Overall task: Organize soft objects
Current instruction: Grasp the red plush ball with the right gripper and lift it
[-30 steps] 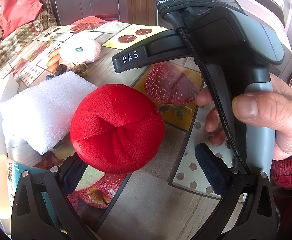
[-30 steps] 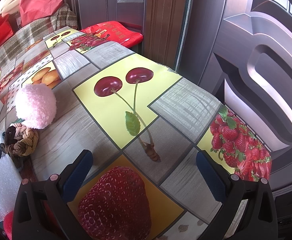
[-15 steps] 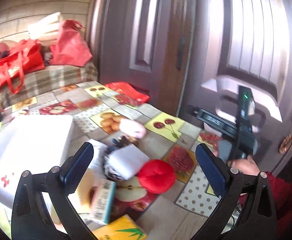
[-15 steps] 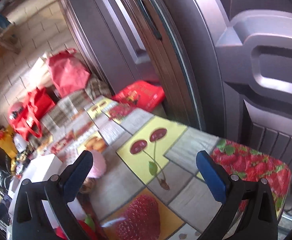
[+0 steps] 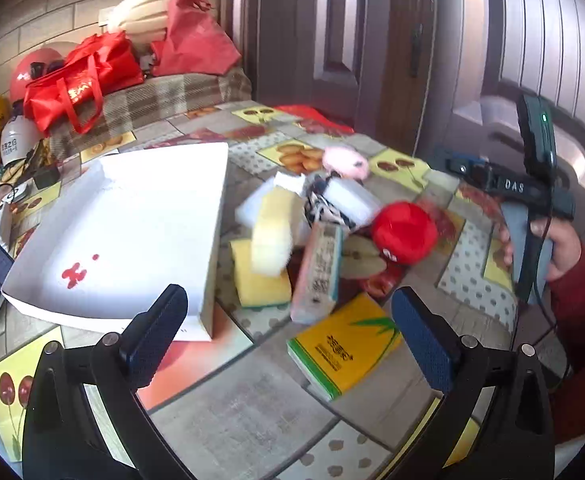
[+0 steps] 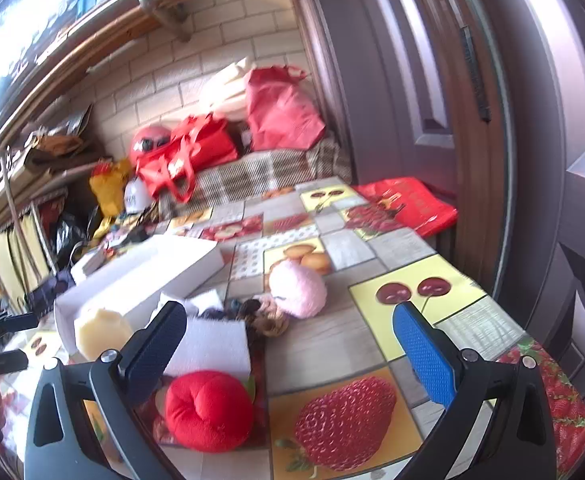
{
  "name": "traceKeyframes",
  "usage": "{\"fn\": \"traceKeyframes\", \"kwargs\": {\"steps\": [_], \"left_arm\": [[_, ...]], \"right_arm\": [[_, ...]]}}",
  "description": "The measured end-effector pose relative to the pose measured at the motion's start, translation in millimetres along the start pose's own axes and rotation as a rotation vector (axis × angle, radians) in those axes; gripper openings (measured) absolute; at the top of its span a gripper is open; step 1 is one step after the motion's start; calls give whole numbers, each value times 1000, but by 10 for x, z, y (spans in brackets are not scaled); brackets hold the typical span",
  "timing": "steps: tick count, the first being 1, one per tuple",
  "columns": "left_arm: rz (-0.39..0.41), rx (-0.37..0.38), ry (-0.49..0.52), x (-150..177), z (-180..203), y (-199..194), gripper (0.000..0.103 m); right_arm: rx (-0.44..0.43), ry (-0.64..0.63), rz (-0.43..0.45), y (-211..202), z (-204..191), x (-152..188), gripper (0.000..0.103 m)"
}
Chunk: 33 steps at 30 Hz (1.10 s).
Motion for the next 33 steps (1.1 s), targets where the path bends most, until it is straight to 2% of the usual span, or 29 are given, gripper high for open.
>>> {"fn": "traceKeyframes", "kwargs": {"steps": [2, 4, 9, 15, 17, 18, 19, 22, 29, 33], "left_arm": [[-64, -16, 81, 143, 202, 151, 103], [-97, -13, 126, 218, 319, 244, 103], [-160, 66, 173, 255, 477, 346, 103], [-242, 69, 178, 273, 478, 557, 102], [-247, 79, 177, 282, 483, 561, 96], [-241, 88, 174, 276, 485, 546, 89], [-238, 97, 171, 275, 488, 535, 89], [-238, 102, 180, 281, 506, 516, 89], [-232, 64, 178, 275, 486, 528, 88], [-207, 62, 162, 253, 455, 485, 83]], "right_arm": [[-18, -65, -96, 144, -137, 147, 103], [-41, -92, -138, 169, -231, 252, 103], [-73, -119, -199, 221, -368, 307, 103], [-66, -194, -289, 374, -494, 472, 103], [-68, -209, -296, 380, -517, 497, 96], [-71, -210, -300, 379, -517, 504, 88], [-75, -211, -305, 383, -515, 510, 78], [-81, -216, -320, 400, -521, 540, 70], [-87, -222, -322, 415, -552, 555, 67], [-114, -232, -303, 346, -592, 544, 63]]}}
Point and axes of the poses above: each gripper's, at about its wrist camera, not at the fingertips, and y roughly the way its jaws point, z to its right, x to its underside, the point moved 7 cm from there along y, roughly the way its jaws point, and after that the axes turned 2 degrees about x, right-handed, at the moved point
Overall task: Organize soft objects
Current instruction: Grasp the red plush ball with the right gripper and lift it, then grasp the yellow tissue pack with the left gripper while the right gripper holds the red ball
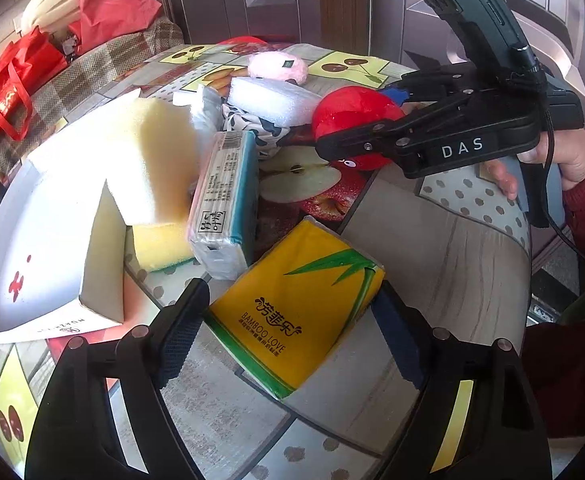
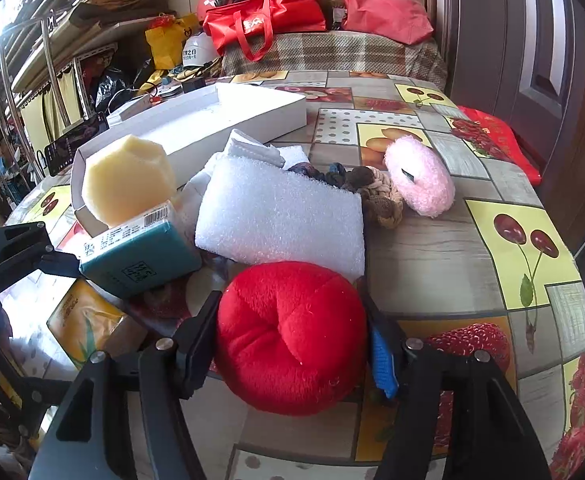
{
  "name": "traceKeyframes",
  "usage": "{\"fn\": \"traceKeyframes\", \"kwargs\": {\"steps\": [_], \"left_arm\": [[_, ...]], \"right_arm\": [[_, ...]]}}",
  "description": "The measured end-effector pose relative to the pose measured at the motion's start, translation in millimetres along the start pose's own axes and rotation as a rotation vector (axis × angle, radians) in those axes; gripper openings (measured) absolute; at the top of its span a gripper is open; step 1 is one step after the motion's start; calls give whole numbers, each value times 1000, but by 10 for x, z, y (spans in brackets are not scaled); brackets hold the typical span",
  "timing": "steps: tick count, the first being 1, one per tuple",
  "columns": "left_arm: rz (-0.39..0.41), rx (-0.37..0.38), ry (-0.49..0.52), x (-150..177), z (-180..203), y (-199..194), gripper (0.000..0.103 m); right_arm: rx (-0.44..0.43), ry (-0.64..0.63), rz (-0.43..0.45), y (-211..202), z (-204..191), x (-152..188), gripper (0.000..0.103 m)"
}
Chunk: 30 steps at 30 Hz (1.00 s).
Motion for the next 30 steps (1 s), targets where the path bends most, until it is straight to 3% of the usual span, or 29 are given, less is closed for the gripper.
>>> {"fn": "traceKeyframes", "kwargs": {"steps": [5, 10, 14, 16, 19, 22, 24, 30], "left_arm": [[67, -9, -37, 37, -102, -182, 78], [147, -51, -75, 42, -233, -364, 71], [261, -125, -86, -32, -336, -576, 69], [267, -144, -92, -29, -404, -592, 69], [231, -123, -103, 35, -445, -527, 69], [144, -17, -77, 136, -322, -401, 69], [92, 2, -55, 179, -229, -306, 69], [80, 24, -61, 169, -194, -287, 70]], "right_arm": [[-19, 18, 130, -408, 10, -166, 63], [33, 40, 324, -799, 52, -433, 63], [69, 95, 493, -960, 58, -555, 63], [78, 109, 543, -970, 50, -594, 63], [86, 112, 552, -919, 32, -613, 63], [84, 115, 537, -873, 30, -576, 63], [83, 120, 530, -869, 34, -546, 63], [67, 123, 534, -906, 19, -513, 63]]}}
Point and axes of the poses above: each gripper's, at about its wrist camera, not at the fingertips, and y roughly the way its jaws point, z to its right, x to its underside, the point moved 7 cm from there along y, roughly the way its jaws point, and after that the axes turned 2 degrees about x, right-handed, at the moved point
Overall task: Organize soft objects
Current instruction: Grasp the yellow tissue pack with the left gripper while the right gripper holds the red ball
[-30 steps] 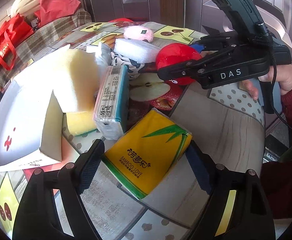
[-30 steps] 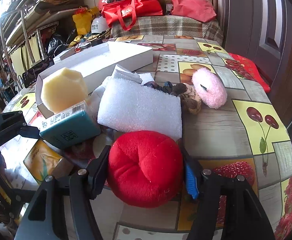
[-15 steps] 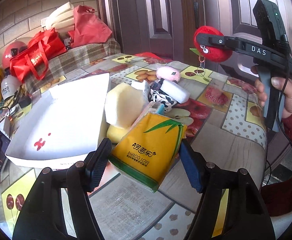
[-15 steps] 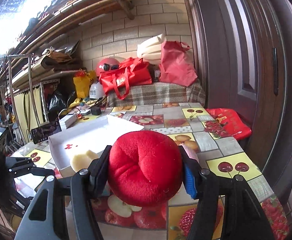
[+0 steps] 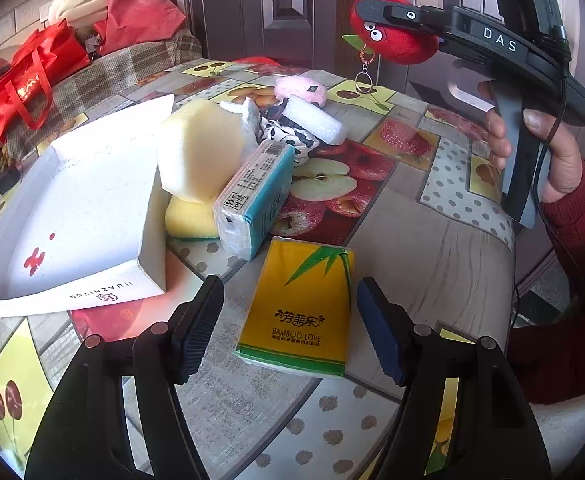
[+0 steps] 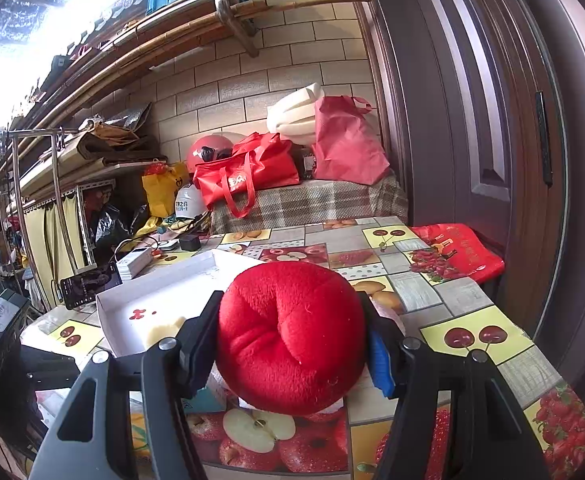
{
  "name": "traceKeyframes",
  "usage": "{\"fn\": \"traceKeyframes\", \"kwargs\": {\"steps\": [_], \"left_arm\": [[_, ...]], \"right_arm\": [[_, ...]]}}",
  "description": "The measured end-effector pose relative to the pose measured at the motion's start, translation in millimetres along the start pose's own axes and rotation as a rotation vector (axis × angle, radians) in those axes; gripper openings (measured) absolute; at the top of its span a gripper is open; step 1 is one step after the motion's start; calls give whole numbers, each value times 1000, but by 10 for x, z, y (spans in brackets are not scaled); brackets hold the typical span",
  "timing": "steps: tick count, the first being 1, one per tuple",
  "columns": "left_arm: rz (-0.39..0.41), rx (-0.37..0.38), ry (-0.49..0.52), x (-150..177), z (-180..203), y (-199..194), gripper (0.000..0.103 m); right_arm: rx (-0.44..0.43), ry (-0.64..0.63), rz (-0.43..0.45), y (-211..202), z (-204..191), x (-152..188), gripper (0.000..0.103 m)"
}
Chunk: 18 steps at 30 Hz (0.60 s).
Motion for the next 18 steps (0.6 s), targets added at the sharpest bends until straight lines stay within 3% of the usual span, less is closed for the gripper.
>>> {"fn": "traceKeyframes", "kwargs": {"steps": [6, 8, 13, 18], "left_arm": [[-109, 32, 33, 64, 49, 219, 71], [-99, 25, 42, 52, 81, 205, 48], [82, -50, -14, -90, -75, -125, 48], [297, -214, -84, -237, -414, -465, 48]], "right_arm": [[-20, 8, -5, 12, -35, 0, 63], [-25, 10, 6, -2, -41, -20, 63], [-22, 22, 69, -20, -89, -79, 63], [8, -21, 124, 36, -210, -43, 63]]}}
Point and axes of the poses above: each gripper's, at about its wrist camera, not at the fingertips, and y roughly the way its jaws point, z to its right, x to its underside, the point moved 7 cm from there along y, roughly the way its jaws point, and after that the axes turned 2 degrees about x, right-handed, at the moved point
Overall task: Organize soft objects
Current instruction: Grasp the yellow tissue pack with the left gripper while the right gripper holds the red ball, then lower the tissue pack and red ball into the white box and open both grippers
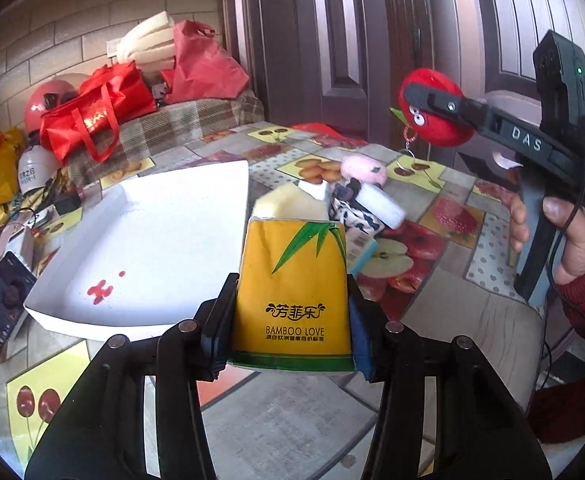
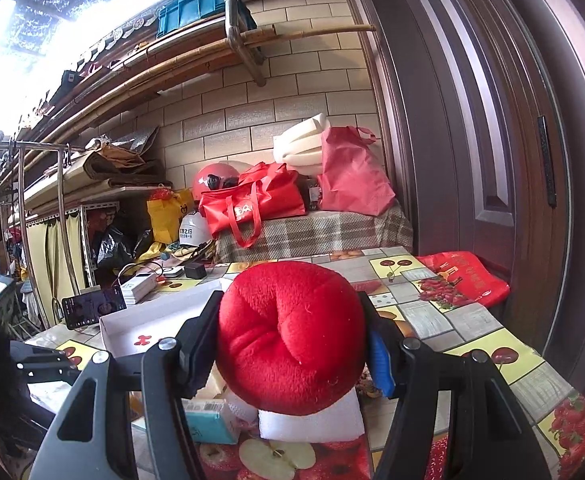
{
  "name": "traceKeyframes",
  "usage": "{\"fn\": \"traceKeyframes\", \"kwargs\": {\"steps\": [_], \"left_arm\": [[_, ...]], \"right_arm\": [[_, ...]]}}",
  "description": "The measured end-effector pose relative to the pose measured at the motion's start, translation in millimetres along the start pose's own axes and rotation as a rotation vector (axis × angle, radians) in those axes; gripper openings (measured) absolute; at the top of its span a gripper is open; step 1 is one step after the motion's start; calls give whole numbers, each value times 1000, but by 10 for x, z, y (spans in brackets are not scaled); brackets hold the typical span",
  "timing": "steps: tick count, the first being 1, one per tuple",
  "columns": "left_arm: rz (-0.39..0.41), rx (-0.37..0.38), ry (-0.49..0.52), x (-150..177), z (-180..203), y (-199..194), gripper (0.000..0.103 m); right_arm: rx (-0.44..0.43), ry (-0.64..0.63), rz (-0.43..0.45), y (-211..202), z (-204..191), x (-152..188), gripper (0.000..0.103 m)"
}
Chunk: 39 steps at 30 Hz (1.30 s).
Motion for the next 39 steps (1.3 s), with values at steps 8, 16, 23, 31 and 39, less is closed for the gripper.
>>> {"fn": "traceKeyframes", "kwargs": {"steps": [8, 16, 23, 31, 39], "left_arm": [[159, -108, -162, -56, -484, -238, 48], [185, -260, -198, -21, -783, -333, 48], [153, -344, -236, 31, -1159, -112, 49], [163, -398, -276, 9, -1489, -4, 49], [142, -425, -318, -57, -1748, 228, 49]], "right_arm": [[-37, 6, -49, 97, -146, 128, 63], [-122, -24, -70, 152, -568, 170, 63], [-167, -35, -83, 302, -944, 187, 63], [-175, -49, -123, 509, -1216, 241, 63], [-183, -43, -195, 868, -1504, 375, 63]]}}
Point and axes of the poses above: each gripper's, at about its wrist camera, not at the fingertips, and y roughly the way its jaws point, z to its right, x to its underside, the point moved 7 cm from there along y, roughly the way its jaws point, and after that the axes turned 2 degrees about x, right-handed, at the moved point
